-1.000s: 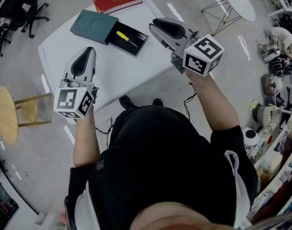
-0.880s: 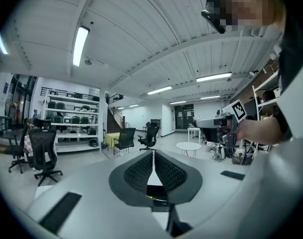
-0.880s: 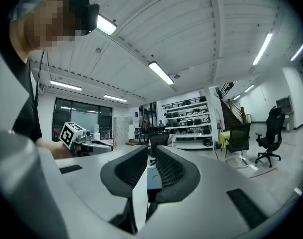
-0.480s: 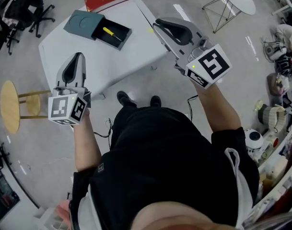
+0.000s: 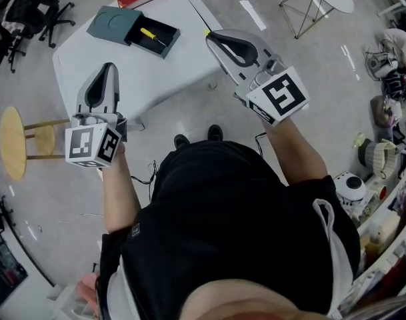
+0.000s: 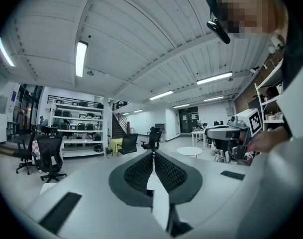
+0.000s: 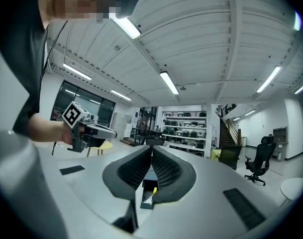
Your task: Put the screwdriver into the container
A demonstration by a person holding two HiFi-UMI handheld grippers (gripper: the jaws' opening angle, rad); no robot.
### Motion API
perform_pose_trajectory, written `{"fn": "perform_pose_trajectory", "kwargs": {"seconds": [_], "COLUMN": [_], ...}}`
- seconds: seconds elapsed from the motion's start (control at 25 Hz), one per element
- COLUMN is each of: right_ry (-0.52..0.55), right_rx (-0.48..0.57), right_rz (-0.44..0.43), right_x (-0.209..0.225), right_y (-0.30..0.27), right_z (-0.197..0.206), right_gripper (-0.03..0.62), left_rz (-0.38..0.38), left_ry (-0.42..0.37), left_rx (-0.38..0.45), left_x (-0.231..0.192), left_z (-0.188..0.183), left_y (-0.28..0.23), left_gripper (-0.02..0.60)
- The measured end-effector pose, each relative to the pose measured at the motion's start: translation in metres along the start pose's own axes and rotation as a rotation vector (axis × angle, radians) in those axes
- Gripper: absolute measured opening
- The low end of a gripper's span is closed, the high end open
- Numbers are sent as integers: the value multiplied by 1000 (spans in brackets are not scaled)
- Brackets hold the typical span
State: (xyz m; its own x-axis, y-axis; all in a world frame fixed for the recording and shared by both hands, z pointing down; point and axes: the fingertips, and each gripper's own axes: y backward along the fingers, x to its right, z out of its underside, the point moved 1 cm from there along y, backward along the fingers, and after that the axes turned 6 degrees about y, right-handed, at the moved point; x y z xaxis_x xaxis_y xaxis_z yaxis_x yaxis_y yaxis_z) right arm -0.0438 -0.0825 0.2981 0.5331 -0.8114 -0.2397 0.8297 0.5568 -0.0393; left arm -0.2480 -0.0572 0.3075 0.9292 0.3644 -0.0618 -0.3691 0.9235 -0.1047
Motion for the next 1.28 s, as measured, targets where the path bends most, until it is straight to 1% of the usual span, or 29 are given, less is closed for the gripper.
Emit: {"fn": "perform_pose_trajectory", "kwargs": {"seconds": [0.16, 0.36, 0.56, 0.64, 0.8, 0.92, 1.28], "right_ry": [-9, -19, -13, -42, -151, -160, -182], "right_rx": [-3, -2, -1, 16, 72, 76, 72], "right_rz": [-6, -16, -12, -9, 13, 29, 37], "right_x": [-11, -19, -22, -20, -5, 2, 5], "right_y": [-13, -29, -39, -41, -41, -41, -43], "right_z": [-2, -6, -9, -11, -15, -14, -10], "right_gripper": [34, 32, 31, 31, 31, 29, 29], "left_rz": [9, -10, -21, -26, -46, -60, -74], "left_ry": [-13, 0, 18, 26, 29, 27, 34], "left_rx": [3, 18, 29, 25, 23, 31, 25], "left_x": [-13, -40, -57, -63, -76, -83, -94], "left_z": [-2, -4, -2, 1, 2, 0, 3], "left_y": [6, 17, 21, 23, 28, 32, 37], "left_gripper": [26, 26, 26, 26, 26, 26, 26]}}
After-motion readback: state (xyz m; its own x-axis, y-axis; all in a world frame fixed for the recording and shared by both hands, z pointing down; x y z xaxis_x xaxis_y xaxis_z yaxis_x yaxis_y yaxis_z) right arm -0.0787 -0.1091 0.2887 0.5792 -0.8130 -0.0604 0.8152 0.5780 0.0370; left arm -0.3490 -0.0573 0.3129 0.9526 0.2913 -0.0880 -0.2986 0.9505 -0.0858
